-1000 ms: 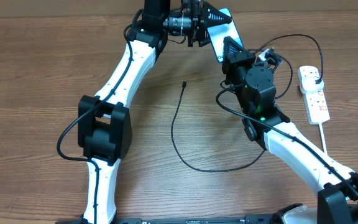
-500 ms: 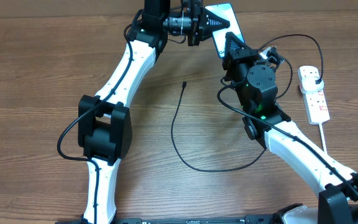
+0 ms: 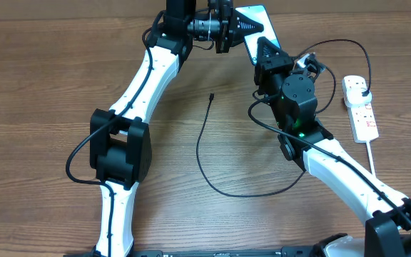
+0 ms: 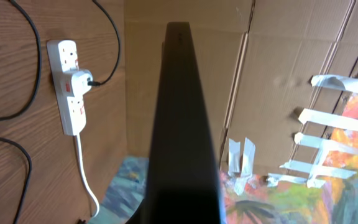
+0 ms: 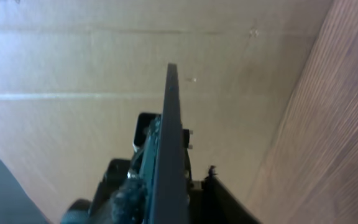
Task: Plug charger to phone and switch on socket
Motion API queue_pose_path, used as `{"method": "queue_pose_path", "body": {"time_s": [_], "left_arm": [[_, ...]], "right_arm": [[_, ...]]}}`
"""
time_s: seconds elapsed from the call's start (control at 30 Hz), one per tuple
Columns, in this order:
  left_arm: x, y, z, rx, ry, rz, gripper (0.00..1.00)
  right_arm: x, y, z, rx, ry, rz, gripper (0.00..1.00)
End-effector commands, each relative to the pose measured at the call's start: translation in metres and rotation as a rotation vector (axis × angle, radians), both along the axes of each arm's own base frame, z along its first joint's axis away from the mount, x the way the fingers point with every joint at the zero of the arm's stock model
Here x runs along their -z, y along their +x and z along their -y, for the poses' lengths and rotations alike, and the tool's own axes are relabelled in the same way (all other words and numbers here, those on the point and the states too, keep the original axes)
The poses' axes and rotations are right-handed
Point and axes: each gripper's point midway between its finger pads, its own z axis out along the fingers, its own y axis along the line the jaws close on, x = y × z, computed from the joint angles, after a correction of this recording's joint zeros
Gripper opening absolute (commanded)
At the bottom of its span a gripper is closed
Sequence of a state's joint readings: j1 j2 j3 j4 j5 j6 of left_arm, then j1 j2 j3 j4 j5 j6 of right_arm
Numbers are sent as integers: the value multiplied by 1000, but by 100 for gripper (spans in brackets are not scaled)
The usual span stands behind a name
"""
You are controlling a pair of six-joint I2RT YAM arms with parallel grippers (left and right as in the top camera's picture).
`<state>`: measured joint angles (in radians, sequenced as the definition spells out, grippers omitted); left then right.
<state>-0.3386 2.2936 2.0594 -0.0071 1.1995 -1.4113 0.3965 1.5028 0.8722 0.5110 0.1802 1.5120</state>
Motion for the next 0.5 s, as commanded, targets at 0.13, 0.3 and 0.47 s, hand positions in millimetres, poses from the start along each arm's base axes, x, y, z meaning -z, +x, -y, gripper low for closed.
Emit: {"method": "queue_pose_path", "body": {"time_s": [0.13, 0.3, 0.47], "left_arm": [[-11, 7, -20, 7, -10, 175, 4], [4, 5, -46, 51, 9, 257, 4], [36, 1, -81, 51, 77, 271, 4]], "right_arm": [[2, -3, -8, -32, -28, -9, 54], [30, -6, -6, -48, -154, -97, 64], [70, -17, -2, -83, -331, -224, 76]]}}
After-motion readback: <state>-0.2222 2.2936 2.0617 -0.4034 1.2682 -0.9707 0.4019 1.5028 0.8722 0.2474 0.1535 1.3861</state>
